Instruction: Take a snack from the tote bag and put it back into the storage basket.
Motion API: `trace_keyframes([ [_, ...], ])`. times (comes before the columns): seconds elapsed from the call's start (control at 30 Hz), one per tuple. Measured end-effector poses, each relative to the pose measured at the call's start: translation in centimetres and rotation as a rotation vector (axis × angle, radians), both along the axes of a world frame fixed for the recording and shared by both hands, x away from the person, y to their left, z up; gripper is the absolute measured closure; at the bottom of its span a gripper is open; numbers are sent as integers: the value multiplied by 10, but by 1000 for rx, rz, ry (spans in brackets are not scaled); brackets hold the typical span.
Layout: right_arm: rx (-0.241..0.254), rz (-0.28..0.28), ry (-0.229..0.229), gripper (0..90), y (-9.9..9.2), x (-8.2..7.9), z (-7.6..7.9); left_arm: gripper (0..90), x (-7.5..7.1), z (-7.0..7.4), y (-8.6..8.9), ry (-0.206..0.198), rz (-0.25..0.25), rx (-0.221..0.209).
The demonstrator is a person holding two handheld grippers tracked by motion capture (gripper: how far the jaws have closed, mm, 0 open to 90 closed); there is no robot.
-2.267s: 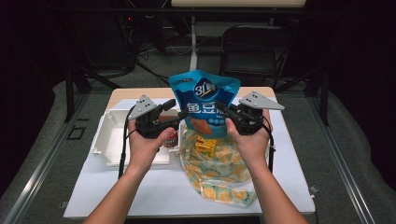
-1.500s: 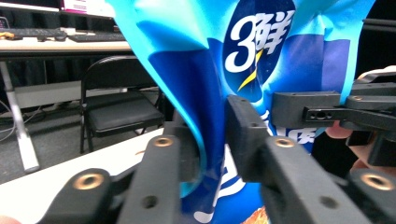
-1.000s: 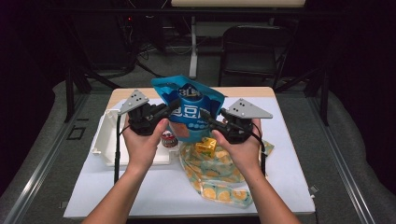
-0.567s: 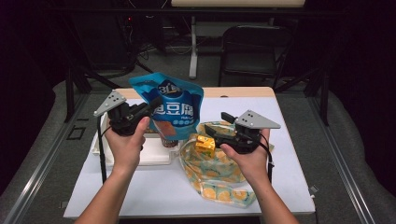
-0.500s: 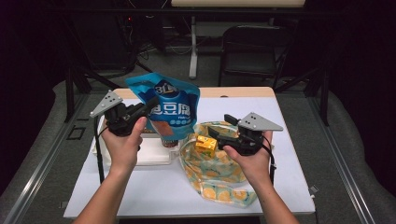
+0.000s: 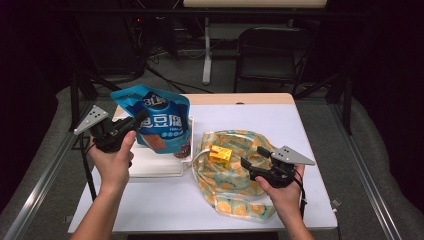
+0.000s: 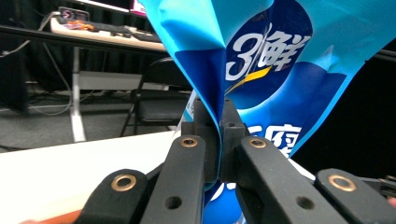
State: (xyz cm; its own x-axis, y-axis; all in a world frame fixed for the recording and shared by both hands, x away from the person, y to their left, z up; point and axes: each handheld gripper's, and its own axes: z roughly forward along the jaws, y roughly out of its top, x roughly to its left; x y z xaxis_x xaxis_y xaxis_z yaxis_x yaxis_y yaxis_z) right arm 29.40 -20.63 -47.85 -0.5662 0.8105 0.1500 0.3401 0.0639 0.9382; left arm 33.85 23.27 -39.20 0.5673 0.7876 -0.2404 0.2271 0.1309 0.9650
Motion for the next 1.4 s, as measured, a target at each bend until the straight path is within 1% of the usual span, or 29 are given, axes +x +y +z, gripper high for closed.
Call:
trace_keyframes([
  [0.07,-15,-11,7,265,-2,-2,-6,900,-1,-4,5,-1,14,5],
  [0.1,-24,-12,11,265,-3,-3,-8,900,-2,-6,9,1,21,0],
  [0.23,-23,-22,21,265,-6,-6,-12,900,-3,-15,22,18,46,-25],
  [0.3,-11,-29,20,265,-7,-6,-13,900,-3,-19,26,25,53,-24],
  [0.4,-20,-30,26,265,-8,-7,-14,900,-4,-22,31,28,67,-20],
  [0.6,-17,-38,33,265,-11,-7,-17,900,-2,-26,42,34,90,-25],
  [0.7,-13,-44,37,265,-12,-7,-18,900,0,-29,47,42,102,-20],
  [0.77,-9,-47,41,266,-13,-6,-19,900,2,-32,51,47,105,-24],
  [0.87,-12,-48,50,265,-15,-5,-20,900,6,-37,58,53,111,-41],
  [0.97,-17,-48,50,265,-14,-5,-21,900,10,-41,62,57,115,-49],
  [1.3,-14,-47,49,265,-10,-5,-23,900,28,-60,79,80,135,-39],
  [1.4,-24,-47,53,266,-10,-5,-23,900,34,-65,84,87,140,-41],
])
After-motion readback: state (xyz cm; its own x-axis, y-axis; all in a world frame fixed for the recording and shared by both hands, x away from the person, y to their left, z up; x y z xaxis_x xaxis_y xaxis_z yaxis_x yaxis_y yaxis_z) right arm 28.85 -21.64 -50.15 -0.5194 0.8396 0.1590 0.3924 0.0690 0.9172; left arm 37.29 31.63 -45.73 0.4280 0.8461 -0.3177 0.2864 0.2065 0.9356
